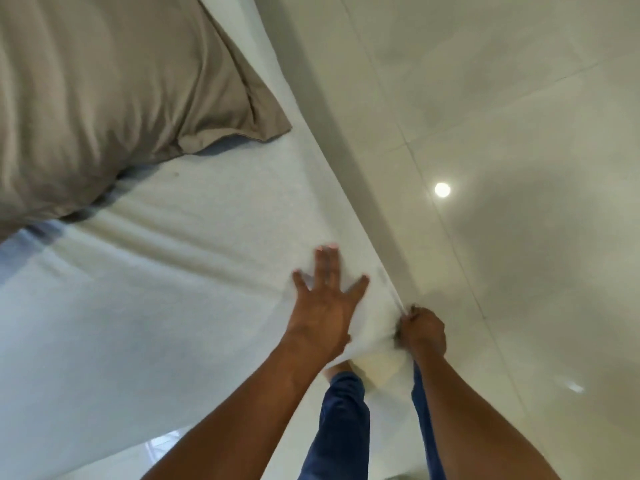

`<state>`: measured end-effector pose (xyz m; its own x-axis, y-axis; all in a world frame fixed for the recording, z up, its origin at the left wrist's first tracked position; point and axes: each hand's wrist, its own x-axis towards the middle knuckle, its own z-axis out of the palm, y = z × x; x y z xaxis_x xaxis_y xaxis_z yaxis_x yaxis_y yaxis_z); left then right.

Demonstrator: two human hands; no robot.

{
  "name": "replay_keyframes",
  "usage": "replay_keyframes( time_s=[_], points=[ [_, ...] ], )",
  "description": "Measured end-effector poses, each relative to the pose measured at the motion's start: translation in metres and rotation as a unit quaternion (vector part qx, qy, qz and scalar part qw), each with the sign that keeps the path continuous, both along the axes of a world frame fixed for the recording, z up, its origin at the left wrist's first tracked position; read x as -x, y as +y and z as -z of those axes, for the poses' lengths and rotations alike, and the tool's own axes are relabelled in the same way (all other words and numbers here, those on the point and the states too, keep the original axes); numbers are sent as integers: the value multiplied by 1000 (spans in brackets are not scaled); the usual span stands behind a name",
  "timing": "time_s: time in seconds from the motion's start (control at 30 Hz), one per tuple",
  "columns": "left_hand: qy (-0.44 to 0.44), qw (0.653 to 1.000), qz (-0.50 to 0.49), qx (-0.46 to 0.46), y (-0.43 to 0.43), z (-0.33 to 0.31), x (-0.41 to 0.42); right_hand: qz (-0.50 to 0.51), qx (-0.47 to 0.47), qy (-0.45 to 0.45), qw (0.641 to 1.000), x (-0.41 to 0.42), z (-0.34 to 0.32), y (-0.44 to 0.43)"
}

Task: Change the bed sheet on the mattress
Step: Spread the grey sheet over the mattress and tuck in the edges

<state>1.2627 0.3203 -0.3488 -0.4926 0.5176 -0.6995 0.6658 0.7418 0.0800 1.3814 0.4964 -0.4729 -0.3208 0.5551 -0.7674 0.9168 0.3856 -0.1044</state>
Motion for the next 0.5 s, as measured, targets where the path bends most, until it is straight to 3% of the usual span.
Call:
replay_keyframes(
  time_s=[0.07,0.2,0.33,0.37,0.43,0.5],
  points=[
    [36,996,39,-77,-12,1,-11,-78,-6,-35,996,15,1,-6],
    [59,991,-99,-64,-26,7,-28,-129,67,-63,987,59,-51,-25],
    [91,976,-184,-76,-25,4,-49,-153,58,101,981,75,-83,-41],
    [97,965,-232,-70,-27,-3,-58,-218,45,149,963,75,-95,-46],
    [85,940,-330,-29,-37,-12,-77,-402,48,194,894,64,-112,-54],
    [46,932,-359,10,-56,-25,-105,-545,81,148,821,50,-137,-64]
  ],
)
